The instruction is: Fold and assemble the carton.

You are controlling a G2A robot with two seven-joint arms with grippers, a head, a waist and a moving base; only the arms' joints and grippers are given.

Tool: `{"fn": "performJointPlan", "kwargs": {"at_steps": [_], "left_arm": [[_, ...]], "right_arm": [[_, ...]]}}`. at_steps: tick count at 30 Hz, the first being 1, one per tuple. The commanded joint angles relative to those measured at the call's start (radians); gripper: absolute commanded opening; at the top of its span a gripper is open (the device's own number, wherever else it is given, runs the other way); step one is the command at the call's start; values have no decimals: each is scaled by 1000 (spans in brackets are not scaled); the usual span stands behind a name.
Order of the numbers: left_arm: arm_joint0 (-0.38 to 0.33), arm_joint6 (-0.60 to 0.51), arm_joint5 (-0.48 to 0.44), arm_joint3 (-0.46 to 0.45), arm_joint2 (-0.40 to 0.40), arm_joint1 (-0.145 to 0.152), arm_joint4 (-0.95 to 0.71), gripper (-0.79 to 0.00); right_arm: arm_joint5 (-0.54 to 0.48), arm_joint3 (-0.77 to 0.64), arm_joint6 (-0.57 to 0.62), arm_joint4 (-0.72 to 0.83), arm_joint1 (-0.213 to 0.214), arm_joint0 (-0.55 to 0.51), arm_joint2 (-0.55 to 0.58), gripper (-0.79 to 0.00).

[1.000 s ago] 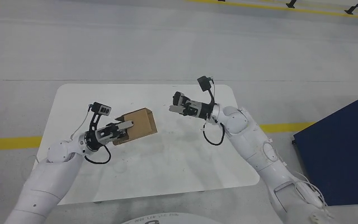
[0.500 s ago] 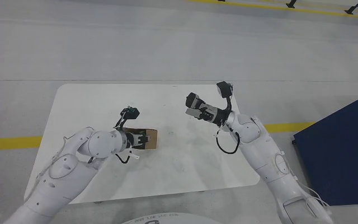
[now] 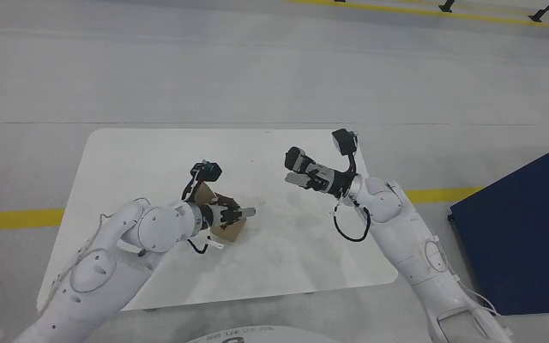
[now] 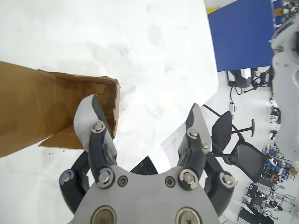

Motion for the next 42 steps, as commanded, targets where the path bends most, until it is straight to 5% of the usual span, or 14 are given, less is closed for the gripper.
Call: {"fn": "performJointPlan", "kwargs": {"at_steps": [1,5,9,12,16,25,27,33,34,35,36,37,42], "left_arm": [[114,37,-63,-99,-103,24,-26,0],[355,136,-258,-209,-335,62,-147,0],[547,216,-544,-164,-543,83,-337,0],[592,207,-770,-70,-602,89,-491,0],[555,186,-1060,73,-559,86,-733,0],[555,186,-1060,73,-559,86,-733,0],[546,244,-1036,65,-592,86,-630,0],[560,324,-836,35,-694,93,-583,0],[550,310,-812,38,-714,97,-592,0],[539,292,-776,48,-729,100,-601,0],[523,267,-750,52,-740,103,-598,0],[508,244,-732,59,-743,105,-615,0],[463,148,-711,87,-726,108,-707,0]], "right_arm": [[18,-1,0,-6,-3,8,-13,0],[57,3,-8,-24,-9,19,-31,0],[115,-50,-27,-81,-13,14,-35,0],[187,-118,-46,-140,-16,6,-39,0],[228,-144,-72,-148,-19,7,-39,0],[228,-144,-72,-148,-19,7,-39,0],[228,-144,-72,-148,-19,7,-39,0],[294,-165,114,-228,-19,25,-113,-15],[311,-169,141,-253,-20,37,-129,-400],[328,-166,160,-278,-22,47,-146,-502],[343,-165,178,-293,-25,56,-165,-502],[352,-165,199,-315,-27,66,-184,-785],[400,-170,210,-441,-39,97,-253,-785]]}}
